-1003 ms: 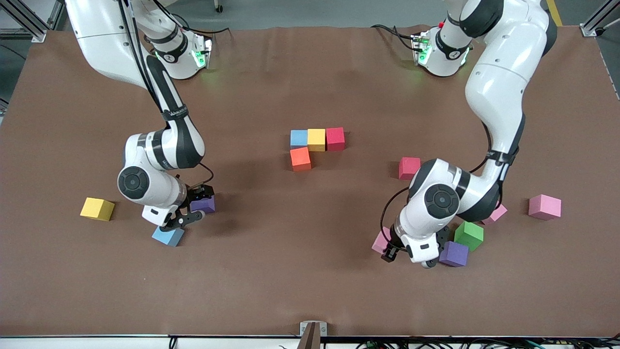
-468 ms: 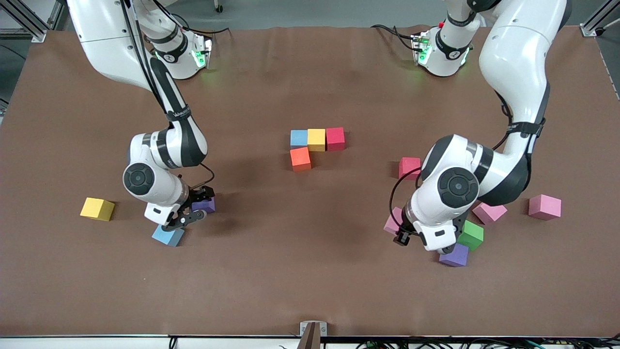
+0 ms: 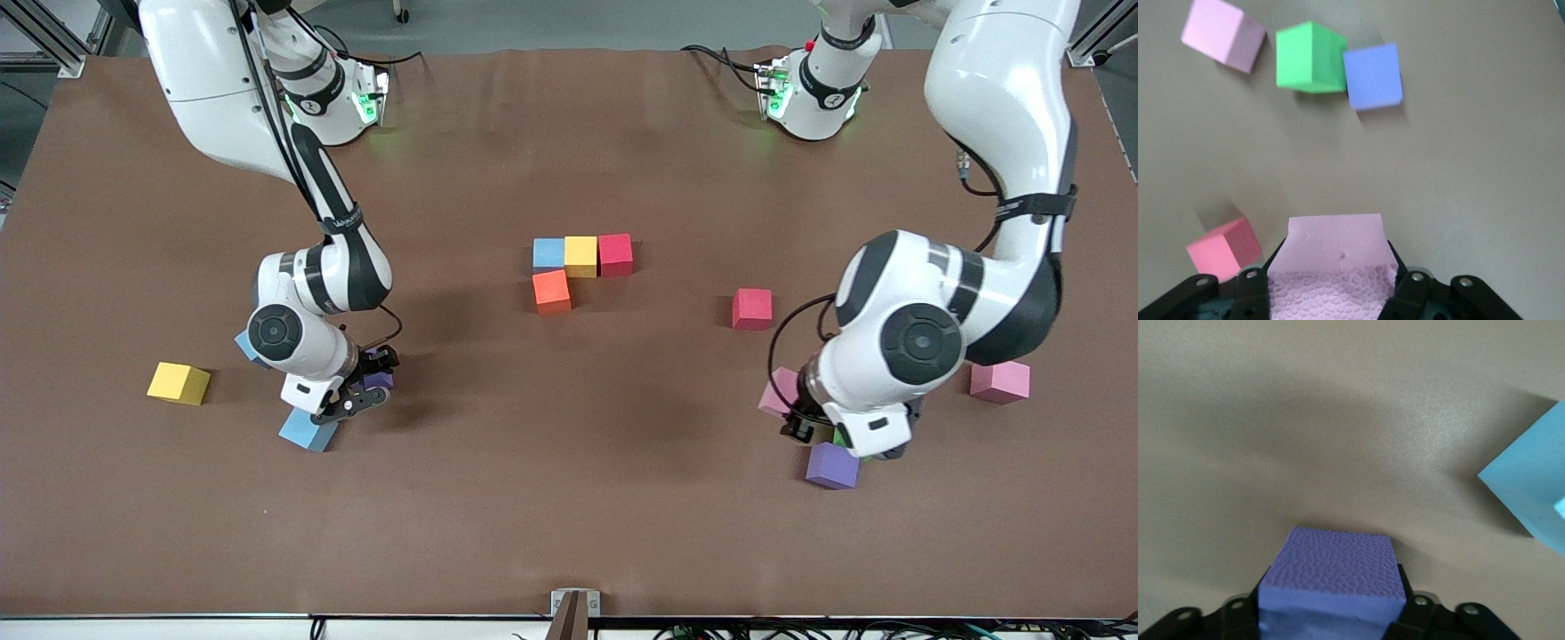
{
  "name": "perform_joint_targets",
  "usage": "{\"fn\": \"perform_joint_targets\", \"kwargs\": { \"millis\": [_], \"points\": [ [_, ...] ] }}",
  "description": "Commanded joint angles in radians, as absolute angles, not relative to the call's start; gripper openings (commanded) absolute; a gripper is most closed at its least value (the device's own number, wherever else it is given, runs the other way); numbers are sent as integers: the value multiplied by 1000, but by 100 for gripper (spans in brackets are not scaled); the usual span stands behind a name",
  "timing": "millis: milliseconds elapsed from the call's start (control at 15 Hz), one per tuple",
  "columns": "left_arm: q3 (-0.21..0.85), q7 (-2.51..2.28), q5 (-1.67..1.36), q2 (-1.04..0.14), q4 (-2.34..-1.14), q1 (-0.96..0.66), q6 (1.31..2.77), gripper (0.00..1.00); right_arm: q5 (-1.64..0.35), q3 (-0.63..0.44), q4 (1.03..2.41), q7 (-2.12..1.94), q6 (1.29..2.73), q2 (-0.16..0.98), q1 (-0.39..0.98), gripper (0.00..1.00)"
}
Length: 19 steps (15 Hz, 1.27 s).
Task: Arrange 11 blocks into digit 3
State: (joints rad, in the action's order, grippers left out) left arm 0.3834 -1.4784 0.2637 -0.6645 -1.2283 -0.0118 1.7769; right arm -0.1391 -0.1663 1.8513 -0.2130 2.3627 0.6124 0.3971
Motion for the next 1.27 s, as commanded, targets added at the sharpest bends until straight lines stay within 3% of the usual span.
{"fn": "perform_joint_targets", "kwargs": {
  "millis": [0, 268, 535, 1204],
  "points": [
    [382, -1402, 241, -627, -1252, 24, 1756, 0, -135, -155, 1859, -225, 2367, 606, 396, 26],
    [380, -1375, 218, -614, -1252, 43, 1756, 0, -135, -155, 1803, -226, 2324, 585, 446, 22],
    [382, -1355, 216, -612, -1252, 63, 1735, 0, -141, -156, 1631, -174, 2194, 597, 526, 23],
    [382, -1295, 158, -588, -1250, 77, 1704, 0, -191, -153, 1319, 308, 2204, 839, 781, 23]
  ]
}}
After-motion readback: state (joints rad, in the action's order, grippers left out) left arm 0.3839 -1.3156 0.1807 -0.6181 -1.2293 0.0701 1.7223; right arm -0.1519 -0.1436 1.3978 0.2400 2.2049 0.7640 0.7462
